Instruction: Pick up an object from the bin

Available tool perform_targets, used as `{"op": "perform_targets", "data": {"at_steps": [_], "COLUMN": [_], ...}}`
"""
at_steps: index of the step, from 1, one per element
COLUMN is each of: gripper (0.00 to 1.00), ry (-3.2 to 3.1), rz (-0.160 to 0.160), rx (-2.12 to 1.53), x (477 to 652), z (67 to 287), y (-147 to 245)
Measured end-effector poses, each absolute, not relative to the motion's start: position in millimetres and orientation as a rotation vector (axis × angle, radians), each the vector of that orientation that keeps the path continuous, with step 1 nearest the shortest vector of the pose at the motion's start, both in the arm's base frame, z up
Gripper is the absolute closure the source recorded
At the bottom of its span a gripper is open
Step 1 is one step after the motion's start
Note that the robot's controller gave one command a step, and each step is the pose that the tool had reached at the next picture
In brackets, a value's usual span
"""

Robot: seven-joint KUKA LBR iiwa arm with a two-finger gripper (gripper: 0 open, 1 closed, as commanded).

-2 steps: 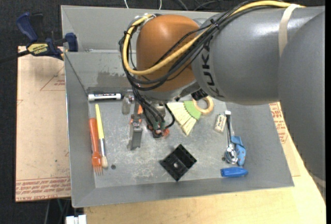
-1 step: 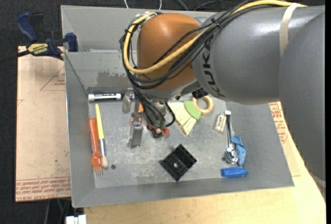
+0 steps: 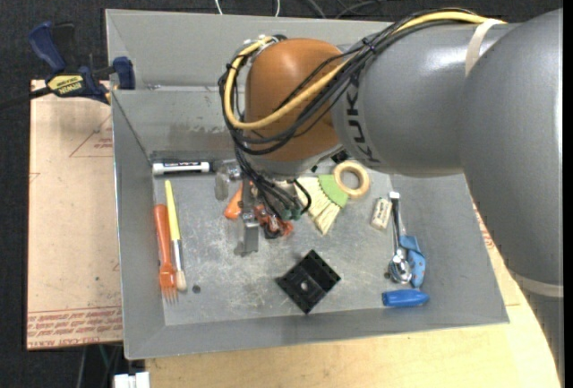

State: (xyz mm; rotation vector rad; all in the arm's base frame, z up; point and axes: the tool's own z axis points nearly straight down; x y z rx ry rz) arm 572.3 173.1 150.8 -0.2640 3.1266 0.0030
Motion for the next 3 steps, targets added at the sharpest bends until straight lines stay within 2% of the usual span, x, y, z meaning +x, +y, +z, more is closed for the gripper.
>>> {"op": "perform_targets", "data": {"at_steps": [1, 2, 3], "gripper": [0.0, 0.0, 0.0], "ry": [3.031, 2.972, 3.029], "rz": [0.004, 0.006, 0.006], "rx": [-0.784, -0.982, -0.779], "x": [610.4, 624.4, 604.7], "z": [69, 70, 102], "y": [106, 105, 75]}}
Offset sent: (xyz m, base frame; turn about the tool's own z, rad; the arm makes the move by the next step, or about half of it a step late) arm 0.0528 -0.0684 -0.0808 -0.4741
